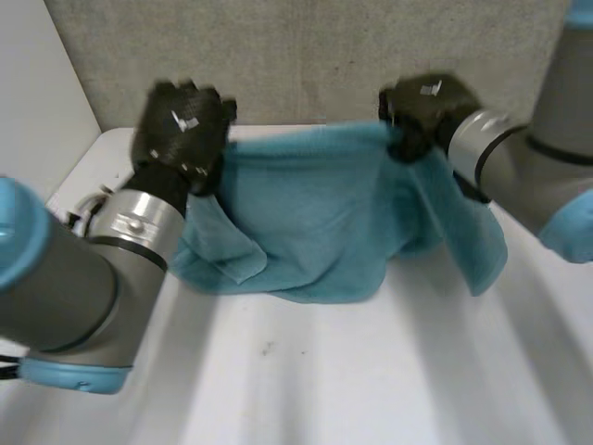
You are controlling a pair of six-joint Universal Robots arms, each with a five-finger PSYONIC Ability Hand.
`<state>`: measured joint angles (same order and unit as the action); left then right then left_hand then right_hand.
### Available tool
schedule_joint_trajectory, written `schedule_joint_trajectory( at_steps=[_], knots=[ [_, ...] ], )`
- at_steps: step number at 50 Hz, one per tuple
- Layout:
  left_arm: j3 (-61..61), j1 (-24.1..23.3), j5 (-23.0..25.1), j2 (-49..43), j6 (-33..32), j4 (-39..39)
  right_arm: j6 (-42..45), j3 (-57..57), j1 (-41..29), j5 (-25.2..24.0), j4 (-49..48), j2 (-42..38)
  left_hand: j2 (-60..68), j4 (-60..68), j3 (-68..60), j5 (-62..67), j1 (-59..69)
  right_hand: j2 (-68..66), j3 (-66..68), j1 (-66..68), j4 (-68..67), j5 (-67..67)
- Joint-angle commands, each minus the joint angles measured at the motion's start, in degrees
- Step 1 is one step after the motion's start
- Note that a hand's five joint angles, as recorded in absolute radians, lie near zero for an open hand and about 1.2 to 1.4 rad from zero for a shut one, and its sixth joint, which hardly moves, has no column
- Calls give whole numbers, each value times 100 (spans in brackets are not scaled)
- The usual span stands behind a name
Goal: Fold the laundry
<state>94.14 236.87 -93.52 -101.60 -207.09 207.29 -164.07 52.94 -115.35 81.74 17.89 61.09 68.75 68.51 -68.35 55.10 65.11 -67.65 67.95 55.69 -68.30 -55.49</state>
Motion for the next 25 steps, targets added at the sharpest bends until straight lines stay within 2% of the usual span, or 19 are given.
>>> schedule_joint_trajectory(
  at_steps=[1, 2, 4, 5, 6, 7, 9, 12, 13, 14, 15, 19, 25],
  knots=[
    [-229, 9, 0, -1213, 2, 22, 736, -144, 30, 70, 197, -1038, 1125, 1149, -1165, 1490, 1489, -1157, 1127, 2353, -1091, -1373],
    [-316, 26, -17, -1387, 2, 22, 849, -144, 38, 105, 197, -1134, 1125, 1149, -1165, 1490, 1489, -91, 61, 1287, -26, -307],
    [-386, 52, -26, -1537, 11, 22, 903, -126, 47, 140, 215, -1179, 1125, 1149, -1165, 1490, 1489, 340, -370, 856, 406, 124],
    [-448, 87, -35, -1634, 11, 22, 894, -100, 65, 201, 232, -1187, 1125, 1149, -1165, 1490, 1489, 1040, -1069, 156, 1105, 824],
    [-449, 88, -35, -1635, 11, 22, 894, -100, 65, 202, 232, -1187, 1125, 1149, -1165, 1490, 1489, 1047, -1076, 149, 1112, 831],
    [-483, 96, -35, -1696, 2, 22, 851, -39, 91, 280, 232, -1187, 1125, 1149, -1165, 1490, 1489, 2279, -2309, -1083, 2345, 2063],
    [-519, 123, -17, -1723, 2, 22, 789, 41, 126, 378, 224, -1143, 1125, 1149, -1165, 1490, 1489, 2746, -2775, -1550, 2811, 2530],
    [-615, 210, 9, -1749, 11, 22, 551, 410, 153, 527, 171, -748, 1125, 1149, -1165, 1490, 1489, 3166, -3196, -1970, 3232, 2950],
    [-668, 254, 18, -1784, 2, 22, 377, 689, 162, 553, 101, -383, 1125, 1149, -1165, 1490, 1489, 3932, -3962, -2737, 3998, 3716],
    [-668, 255, 18, -1785, 2, 22, 376, 691, 162, 554, 101, -379, 1125, 1149, -1165, 1490, 1489, 3940, -3970, -2744, 4005, 3724],
    [-721, 307, 9, -1811, 11, 22, 228, 1031, 179, 545, -4, -39, 1125, 1149, -1165, 1490, 1489, 4456, -4486, -3261, 4522, 4240],
    [-844, 360, 18, -1925, 2, 22, 103, 2217, 179, 536, -565, 857, 1125, 1149, -1165, 1490, 1489, 4613, -4643, -3417, 4678, 4397],
    [-950, 422, 0, -2110, 11, 22, 103, 3337, 179, 545, -1033, 1643, 1125, 1149, -1165, 1490, 1489, 4445, -4474, -3249, 4510, 4229]
  ],
)
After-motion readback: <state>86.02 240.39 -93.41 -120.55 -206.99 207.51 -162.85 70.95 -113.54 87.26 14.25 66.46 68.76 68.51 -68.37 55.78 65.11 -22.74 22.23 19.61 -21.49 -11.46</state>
